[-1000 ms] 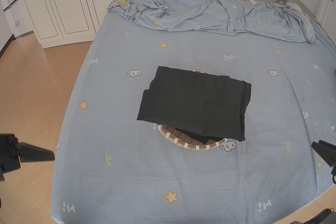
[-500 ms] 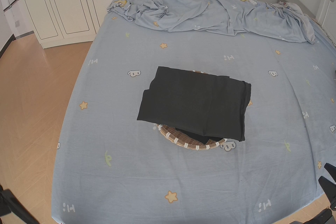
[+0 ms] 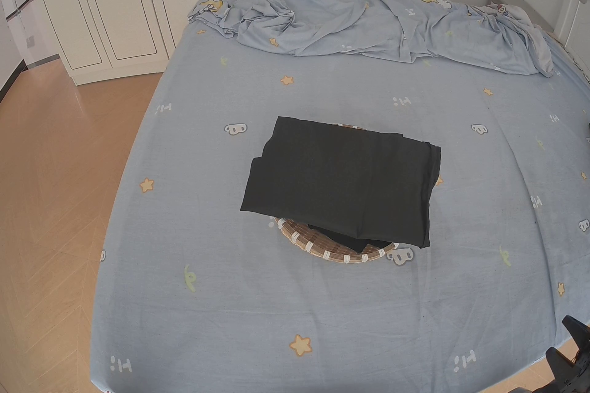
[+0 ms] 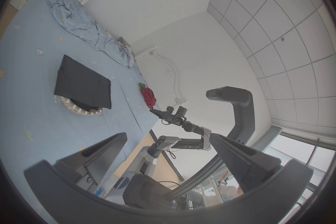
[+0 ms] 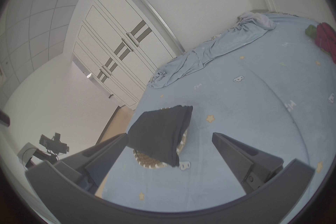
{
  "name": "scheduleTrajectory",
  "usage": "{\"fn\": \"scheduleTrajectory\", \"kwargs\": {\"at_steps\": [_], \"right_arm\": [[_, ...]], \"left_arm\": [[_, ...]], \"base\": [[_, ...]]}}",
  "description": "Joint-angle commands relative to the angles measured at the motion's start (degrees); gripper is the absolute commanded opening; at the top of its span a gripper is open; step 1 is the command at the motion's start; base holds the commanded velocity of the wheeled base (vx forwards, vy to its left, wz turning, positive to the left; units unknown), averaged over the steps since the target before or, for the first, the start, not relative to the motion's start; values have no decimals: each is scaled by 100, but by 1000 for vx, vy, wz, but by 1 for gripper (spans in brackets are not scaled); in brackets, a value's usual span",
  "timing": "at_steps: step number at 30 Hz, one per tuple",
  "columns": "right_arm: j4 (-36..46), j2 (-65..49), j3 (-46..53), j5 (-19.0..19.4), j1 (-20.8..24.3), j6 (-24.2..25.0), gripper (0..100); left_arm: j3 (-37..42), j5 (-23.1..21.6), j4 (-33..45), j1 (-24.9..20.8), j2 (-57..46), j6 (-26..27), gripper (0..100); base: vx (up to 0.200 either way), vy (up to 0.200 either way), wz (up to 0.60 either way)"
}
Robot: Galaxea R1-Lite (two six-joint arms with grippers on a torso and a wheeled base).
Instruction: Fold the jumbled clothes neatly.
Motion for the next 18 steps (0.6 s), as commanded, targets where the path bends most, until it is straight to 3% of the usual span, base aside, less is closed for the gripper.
{"fn": "scheduleTrajectory", "kwargs": {"at_steps": [1, 7, 8, 9, 13, 18], "right_arm": [[-332, -291, 496, -486, -1, -502, 100], [-1686, -291, 1129, -1374, -1, -1363, 100], [-1703, -291, 1129, -1392, -1, -1381, 100], [-1703, -291, 1129, -1682, -1, -1539, 100], [-1633, -291, 1129, -2183, -1, -1741, 100], [-1167, -221, 1067, -2279, 7, -1873, 100]], "left_arm": [[50, -12, 753, -419, -1264, -58, 100], [50, 15, 1500, -542, -2117, -58, 100], [50, 23, 1517, -542, -2134, -58, 100], [67, 32, 1702, -542, -2363, -58, 100], [94, 67, 2062, -542, -2715, -50, 100], [164, 76, 2247, -542, -2934, -76, 100]], "base": [[0, 0, 0], [0, 0, 0], [0, 0, 0], [0, 0, 0], [0, 0, 0], [0, 0, 0]]}}
